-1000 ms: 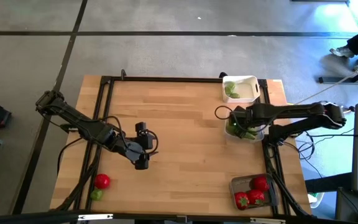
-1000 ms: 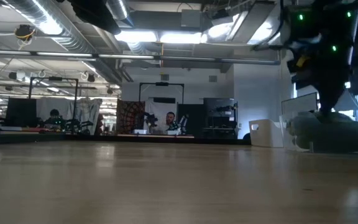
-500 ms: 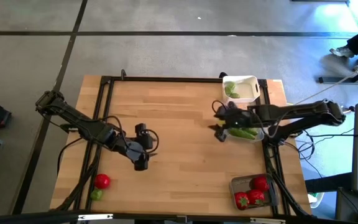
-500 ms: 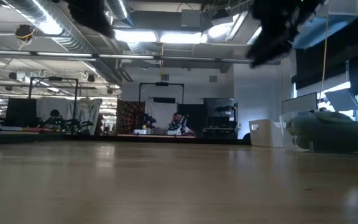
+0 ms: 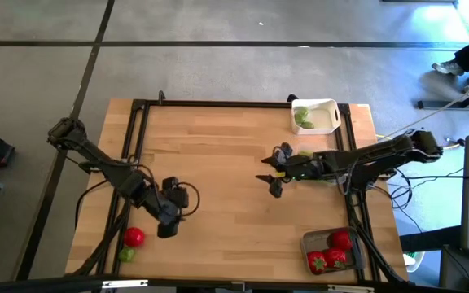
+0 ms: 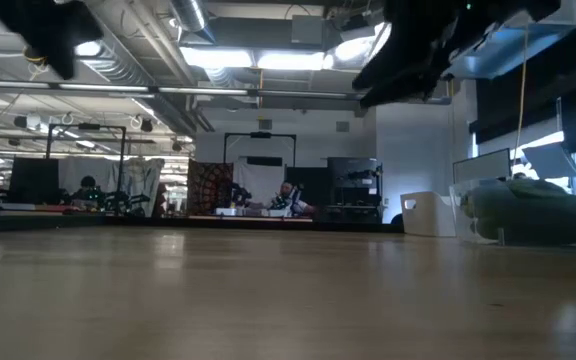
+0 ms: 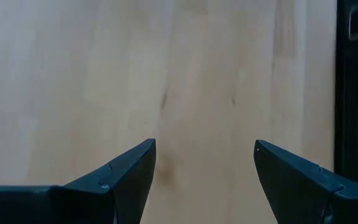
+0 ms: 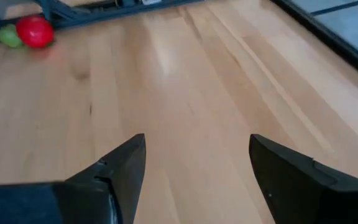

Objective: Sort produce into baskets
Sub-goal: Put the tomato into the black bin

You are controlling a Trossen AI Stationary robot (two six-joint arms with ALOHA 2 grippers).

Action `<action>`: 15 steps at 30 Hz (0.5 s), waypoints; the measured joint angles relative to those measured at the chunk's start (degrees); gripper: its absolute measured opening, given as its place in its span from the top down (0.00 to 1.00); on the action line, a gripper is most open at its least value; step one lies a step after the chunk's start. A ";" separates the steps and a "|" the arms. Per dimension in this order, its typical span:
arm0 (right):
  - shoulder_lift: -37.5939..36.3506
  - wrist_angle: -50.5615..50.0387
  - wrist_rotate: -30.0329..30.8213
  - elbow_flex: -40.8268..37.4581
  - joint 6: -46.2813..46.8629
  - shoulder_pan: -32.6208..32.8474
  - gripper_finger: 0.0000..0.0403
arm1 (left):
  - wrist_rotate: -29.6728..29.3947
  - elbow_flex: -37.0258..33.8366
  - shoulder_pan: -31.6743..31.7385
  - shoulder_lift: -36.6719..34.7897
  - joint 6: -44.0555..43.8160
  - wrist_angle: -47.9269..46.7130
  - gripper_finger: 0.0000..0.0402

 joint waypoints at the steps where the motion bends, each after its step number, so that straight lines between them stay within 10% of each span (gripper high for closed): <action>1: 0.96 0.39 -0.12 -0.10 0.00 0.00 0.34 | 0.07 0.00 -0.96 0.00 -1.01 -0.76 0.34; 15: 13.90 14.72 -8.95 -0.10 0.39 1.26 0.34 | 0.15 0.00 -11.93 0.17 -15.63 -9.43 0.34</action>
